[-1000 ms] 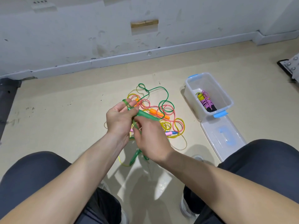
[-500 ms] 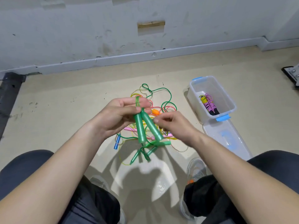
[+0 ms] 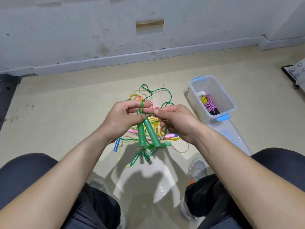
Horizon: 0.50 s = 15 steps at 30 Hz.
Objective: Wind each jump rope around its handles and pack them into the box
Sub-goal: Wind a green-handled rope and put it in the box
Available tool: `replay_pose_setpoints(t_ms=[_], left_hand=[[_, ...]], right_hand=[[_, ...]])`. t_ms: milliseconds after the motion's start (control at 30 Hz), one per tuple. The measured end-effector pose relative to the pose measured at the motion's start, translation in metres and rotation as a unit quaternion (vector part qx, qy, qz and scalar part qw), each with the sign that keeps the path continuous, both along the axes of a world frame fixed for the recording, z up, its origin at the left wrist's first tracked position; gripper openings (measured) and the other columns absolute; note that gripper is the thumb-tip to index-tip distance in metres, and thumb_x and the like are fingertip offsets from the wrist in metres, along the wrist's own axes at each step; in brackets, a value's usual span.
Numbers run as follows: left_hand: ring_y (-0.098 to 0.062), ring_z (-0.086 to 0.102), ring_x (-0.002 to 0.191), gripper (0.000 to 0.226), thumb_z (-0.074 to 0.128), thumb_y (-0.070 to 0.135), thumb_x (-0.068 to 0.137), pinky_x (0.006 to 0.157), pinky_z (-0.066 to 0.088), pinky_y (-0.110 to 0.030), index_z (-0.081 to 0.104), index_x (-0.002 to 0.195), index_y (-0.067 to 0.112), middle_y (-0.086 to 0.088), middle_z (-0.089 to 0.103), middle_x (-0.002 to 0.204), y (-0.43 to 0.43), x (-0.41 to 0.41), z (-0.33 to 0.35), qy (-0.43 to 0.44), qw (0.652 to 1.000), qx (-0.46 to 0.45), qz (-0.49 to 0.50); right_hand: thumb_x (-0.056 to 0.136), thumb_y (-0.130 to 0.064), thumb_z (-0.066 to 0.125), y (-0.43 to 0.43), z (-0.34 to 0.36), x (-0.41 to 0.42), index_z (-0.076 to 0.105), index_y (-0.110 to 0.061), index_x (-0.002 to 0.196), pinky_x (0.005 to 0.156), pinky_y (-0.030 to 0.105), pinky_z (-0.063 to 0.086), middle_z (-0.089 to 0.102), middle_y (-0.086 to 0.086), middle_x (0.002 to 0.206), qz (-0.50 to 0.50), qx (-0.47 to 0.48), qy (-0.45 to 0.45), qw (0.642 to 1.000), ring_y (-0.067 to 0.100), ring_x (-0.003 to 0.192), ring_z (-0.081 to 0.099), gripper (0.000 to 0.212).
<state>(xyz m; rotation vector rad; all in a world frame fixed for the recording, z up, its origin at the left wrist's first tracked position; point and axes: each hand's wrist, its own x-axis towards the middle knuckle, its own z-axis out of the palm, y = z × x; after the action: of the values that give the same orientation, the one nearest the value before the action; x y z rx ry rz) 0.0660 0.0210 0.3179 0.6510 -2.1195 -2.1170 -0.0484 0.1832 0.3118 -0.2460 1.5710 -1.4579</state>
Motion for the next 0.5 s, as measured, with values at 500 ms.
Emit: replay_pose_setpoints(t_ms=[500], left_hand=[[-0.016, 0.074, 0.093, 0.035, 0.053, -0.012, 0.094, 0.077, 0.060, -0.027, 0.069, 0.115, 0.011, -0.003, 0.077, 0.109, 0.0061, -0.0038, -0.0046, -0.045, 0.997, 0.052, 0.027]], right_hand=[[0.098, -0.021, 0.064, -0.0057, -0.0014, 0.0007, 0.063, -0.012, 0.078, 0.059, 0.022, 0.049, 0.053, 0.001, 0.066, -0.028, 0.012, -0.013, 0.999, 0.012, 0.053, 0.050, 0.023]])
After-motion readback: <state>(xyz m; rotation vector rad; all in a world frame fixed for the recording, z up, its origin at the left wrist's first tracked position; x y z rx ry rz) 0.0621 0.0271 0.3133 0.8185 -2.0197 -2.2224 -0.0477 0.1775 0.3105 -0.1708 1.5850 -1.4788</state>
